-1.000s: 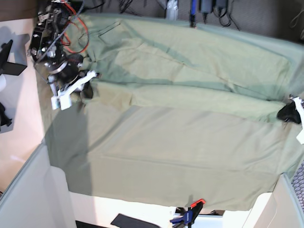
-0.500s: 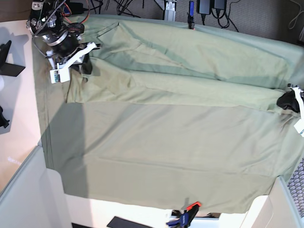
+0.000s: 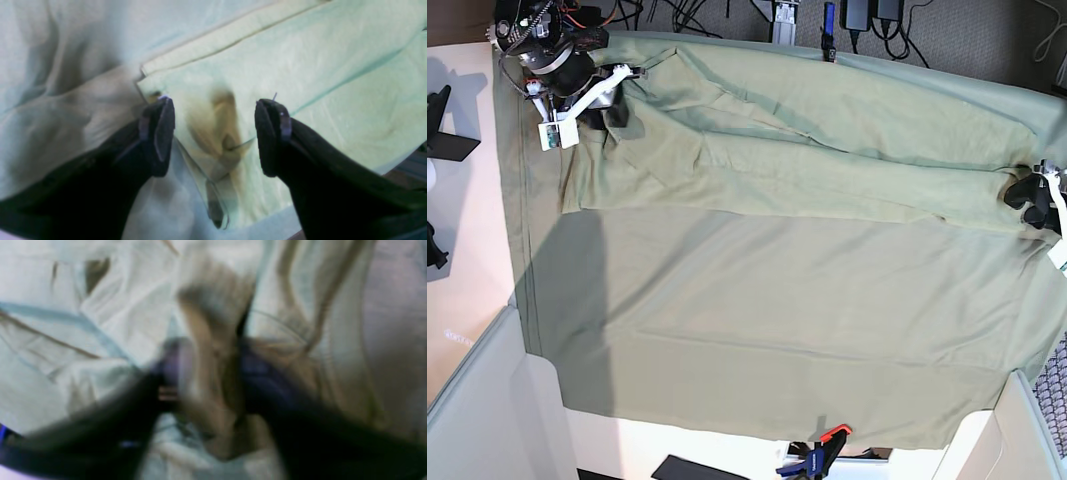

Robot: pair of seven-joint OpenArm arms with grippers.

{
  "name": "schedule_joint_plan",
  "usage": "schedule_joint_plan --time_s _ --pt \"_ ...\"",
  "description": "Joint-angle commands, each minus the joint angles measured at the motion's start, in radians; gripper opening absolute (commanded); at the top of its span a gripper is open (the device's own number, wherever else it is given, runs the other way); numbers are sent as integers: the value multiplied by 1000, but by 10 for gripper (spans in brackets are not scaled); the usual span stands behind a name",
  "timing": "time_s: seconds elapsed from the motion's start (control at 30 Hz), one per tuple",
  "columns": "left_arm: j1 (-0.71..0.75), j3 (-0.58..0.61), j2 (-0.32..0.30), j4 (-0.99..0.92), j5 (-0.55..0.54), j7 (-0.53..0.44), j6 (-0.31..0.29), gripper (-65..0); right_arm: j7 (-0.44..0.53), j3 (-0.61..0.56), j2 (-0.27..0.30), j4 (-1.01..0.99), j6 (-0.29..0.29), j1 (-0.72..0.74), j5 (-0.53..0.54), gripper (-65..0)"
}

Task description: Fold the T-shirt properly

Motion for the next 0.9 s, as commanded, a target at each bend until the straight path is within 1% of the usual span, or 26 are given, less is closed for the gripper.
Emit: schedule_joint_plan --time_s 0.0,0.03,0.13,0.2,0.23,0.33,0.4,0.43,0.53,0.6,0.7,0.77,0.87 --pt "-13 -24 -22 8 10 -14 38 -242 19 7 10 16 3 2 8 -265" --pt "-13 -33 -13 5 24 -14 72 -242 19 7 10 16 3 2 8 -238" --pt "-13 -73 25 -23 43 -14 144 -242 19 7 6 16 3 2 2 -239" --pt "-13 -108 54 -54 84 -14 215 -242 19 7 -6 16 3 2 -11 -239" --pt "-13 -129 67 -76 85 -14 232 -242 18 7 -10 16 3 2 -10 -239" --pt "-5 -189 95 -131 84 -4 237 -242 19 8 -23 16 3 2 -11 -239" --pt "19 -213 96 -135 67 16 233 -242 19 8 -29 16 3 2 -11 -239" --pt "32 -223 95 -134 49 29 217 -242 19 8 -29 16 3 3 -10 -238" --pt "66 -231 95 -132 -61 60 117 -242 20 8 -35 16 3 2 -10 -239" --pt "81 -231 96 -132 -109 67 78 -242 20 8 -37 16 2 2 -11 -239" --pt "80 -241 95 -132 -150 76 74 -242 19 8 -37 16 2 2 -14 -238" --pt "77 -263 95 -132 -177 85 49 -242 19 8 -37 16 2 2 -14 -239" --pt "78 -282 92 -132 -214 105 30 -242 19 8 -37 16 2 2 -14 -239"
